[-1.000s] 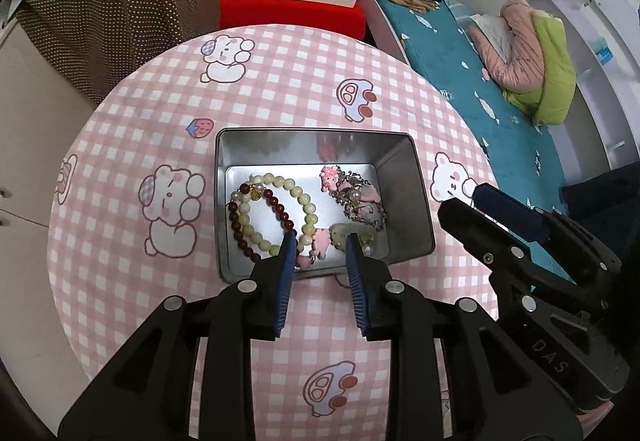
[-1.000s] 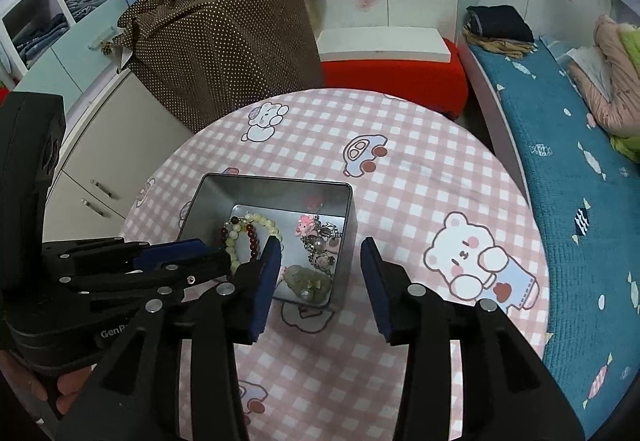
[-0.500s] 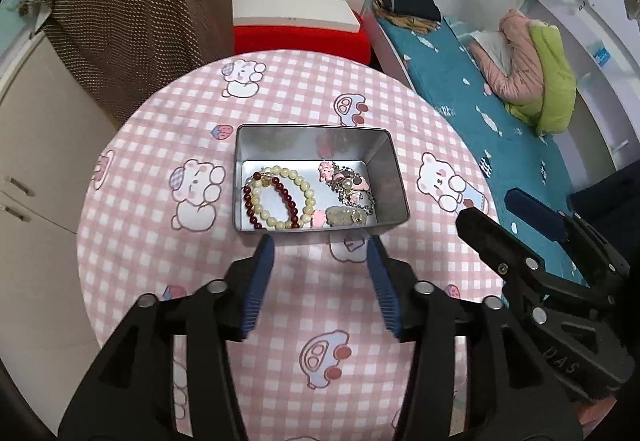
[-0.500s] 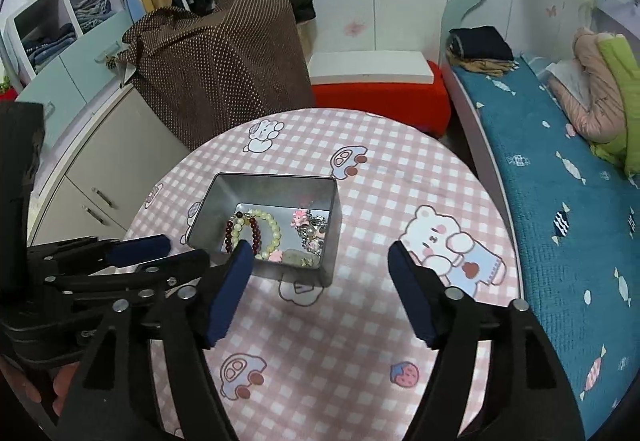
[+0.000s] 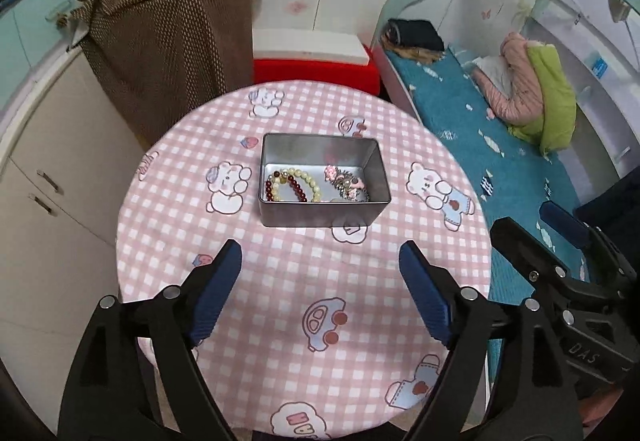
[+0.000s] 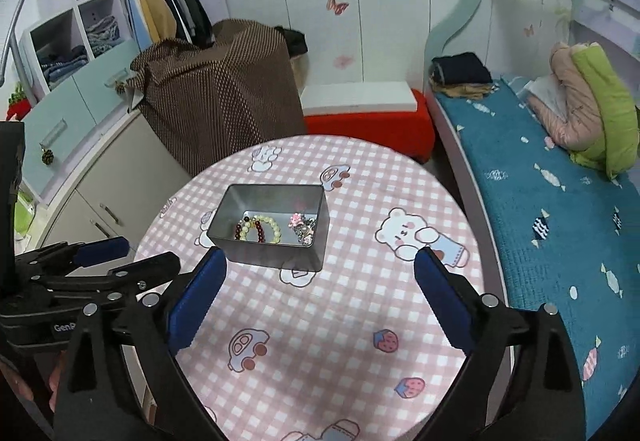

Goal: Organize jewelry

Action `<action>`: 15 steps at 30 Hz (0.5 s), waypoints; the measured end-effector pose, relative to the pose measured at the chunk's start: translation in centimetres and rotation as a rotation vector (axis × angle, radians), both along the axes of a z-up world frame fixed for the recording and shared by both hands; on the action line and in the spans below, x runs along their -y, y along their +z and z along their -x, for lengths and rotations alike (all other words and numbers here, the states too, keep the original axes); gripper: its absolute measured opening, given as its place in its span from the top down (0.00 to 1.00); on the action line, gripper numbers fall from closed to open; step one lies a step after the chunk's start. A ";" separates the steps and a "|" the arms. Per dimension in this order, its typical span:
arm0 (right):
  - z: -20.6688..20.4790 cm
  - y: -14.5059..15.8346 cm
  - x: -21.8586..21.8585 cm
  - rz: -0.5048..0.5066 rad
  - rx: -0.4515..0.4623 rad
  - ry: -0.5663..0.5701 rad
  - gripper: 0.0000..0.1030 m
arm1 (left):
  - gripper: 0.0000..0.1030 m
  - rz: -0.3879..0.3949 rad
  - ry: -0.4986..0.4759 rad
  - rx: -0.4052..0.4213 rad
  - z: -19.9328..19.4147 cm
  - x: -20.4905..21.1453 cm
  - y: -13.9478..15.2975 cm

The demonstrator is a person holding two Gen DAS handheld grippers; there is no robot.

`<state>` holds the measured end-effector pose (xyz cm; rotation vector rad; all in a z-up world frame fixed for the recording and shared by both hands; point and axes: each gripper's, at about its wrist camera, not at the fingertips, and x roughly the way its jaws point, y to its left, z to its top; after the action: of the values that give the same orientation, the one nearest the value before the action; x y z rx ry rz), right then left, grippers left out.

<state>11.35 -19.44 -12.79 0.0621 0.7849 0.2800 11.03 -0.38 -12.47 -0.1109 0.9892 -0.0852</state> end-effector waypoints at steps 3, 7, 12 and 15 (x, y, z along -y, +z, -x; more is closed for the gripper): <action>1.3 0.9 0.7 -0.001 0.037 -0.013 0.09 | 0.16 -0.009 0.004 0.045 1.3 0.3 1.3; 2.7 2.2 1.3 0.007 0.091 -0.025 0.08 | 0.15 -0.032 0.004 0.114 2.9 1.0 3.3; 4.0 3.8 1.9 0.007 0.160 -0.035 0.08 | 0.15 -0.070 0.009 0.200 4.5 1.9 5.3; 4.4 4.5 2.2 -0.003 0.193 -0.034 0.08 | 0.15 -0.084 0.018 0.239 5.3 2.2 6.4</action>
<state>6.97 -21.69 -8.24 0.0501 0.5917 0.2505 5.77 -2.58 -6.05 -0.0316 0.7514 -0.0389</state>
